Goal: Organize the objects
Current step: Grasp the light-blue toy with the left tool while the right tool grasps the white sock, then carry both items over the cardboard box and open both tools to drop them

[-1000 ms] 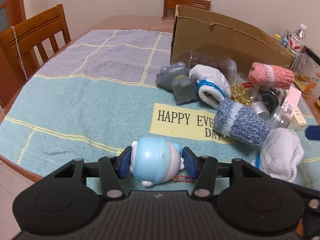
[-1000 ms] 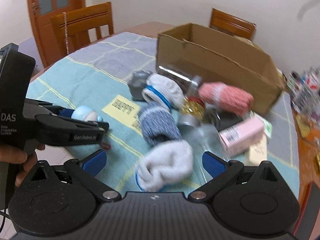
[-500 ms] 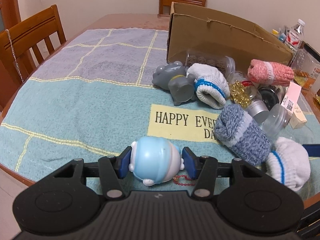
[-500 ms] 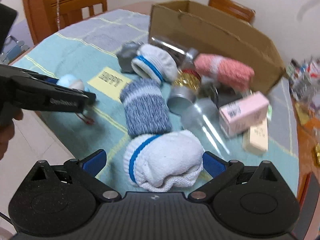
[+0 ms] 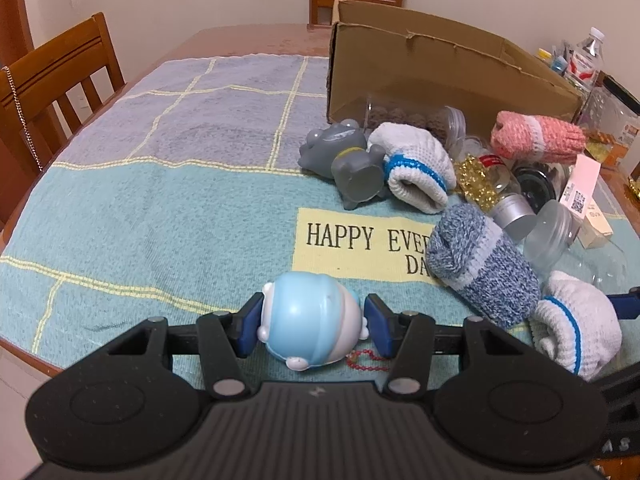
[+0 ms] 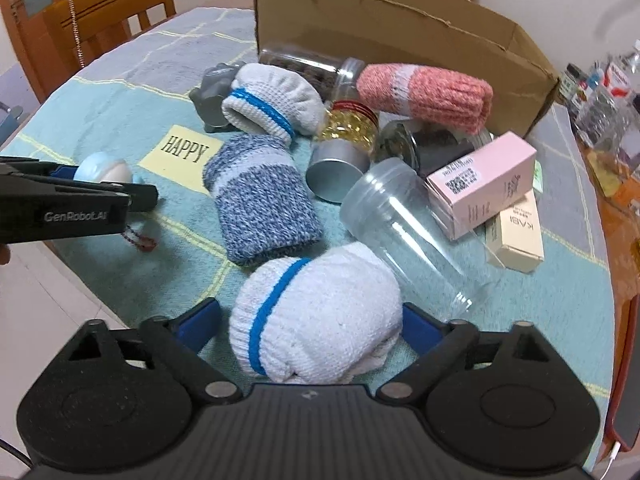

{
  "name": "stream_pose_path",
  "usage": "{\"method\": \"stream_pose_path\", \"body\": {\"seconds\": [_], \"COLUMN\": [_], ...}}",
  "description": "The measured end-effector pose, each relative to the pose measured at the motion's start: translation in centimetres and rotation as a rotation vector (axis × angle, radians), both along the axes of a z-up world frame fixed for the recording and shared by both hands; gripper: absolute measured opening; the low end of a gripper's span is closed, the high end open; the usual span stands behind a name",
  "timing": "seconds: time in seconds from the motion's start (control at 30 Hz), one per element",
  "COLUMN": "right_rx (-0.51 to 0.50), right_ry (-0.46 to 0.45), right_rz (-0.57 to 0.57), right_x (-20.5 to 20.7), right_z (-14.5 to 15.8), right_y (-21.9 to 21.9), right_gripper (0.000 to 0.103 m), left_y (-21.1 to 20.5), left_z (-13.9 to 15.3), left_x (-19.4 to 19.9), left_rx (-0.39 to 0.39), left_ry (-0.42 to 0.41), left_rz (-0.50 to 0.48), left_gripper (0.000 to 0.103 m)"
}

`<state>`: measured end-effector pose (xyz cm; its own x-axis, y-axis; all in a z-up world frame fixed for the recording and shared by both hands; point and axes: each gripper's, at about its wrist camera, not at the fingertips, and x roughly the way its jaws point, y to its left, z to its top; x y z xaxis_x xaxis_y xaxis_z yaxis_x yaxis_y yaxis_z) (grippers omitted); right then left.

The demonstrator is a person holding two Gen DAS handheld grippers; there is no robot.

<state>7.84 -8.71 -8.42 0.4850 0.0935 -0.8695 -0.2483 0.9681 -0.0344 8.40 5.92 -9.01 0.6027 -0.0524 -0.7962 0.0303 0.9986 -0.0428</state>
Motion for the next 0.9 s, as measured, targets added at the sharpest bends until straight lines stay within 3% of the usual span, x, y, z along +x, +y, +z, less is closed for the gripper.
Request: {"method": "stream_pose_path", "body": {"seconds": [0.07,0.27,0.67,0.9], "right_rx": [-0.006,0.014,0.11,0.177], "right_ry": [0.009,0.017,0.048,0.019], "right_rz": [-0.014,-0.021,-0.019,-0.053], "right_x": [0.2,0.1,-0.1,0.4], "right_z": [-0.1,0.2,2.4,5.7], "right_y": [-0.1,-0.6,-1.8,-2.5], "right_gripper": [0.085,0.082,0.081,0.081], "left_y": [0.1,0.0,0.7,0.6], "left_z": [0.1,0.3,2.6,5.4], "left_x": [0.1,0.5,1.5,2.8], "left_rx": [-0.003,0.014,-0.012,-0.013], "left_ry": [0.005,0.023,0.064,0.065], "left_rz": [-0.009,-0.066,-0.201,-0.305], "left_gripper": [0.053,0.052,0.052,0.052]}}
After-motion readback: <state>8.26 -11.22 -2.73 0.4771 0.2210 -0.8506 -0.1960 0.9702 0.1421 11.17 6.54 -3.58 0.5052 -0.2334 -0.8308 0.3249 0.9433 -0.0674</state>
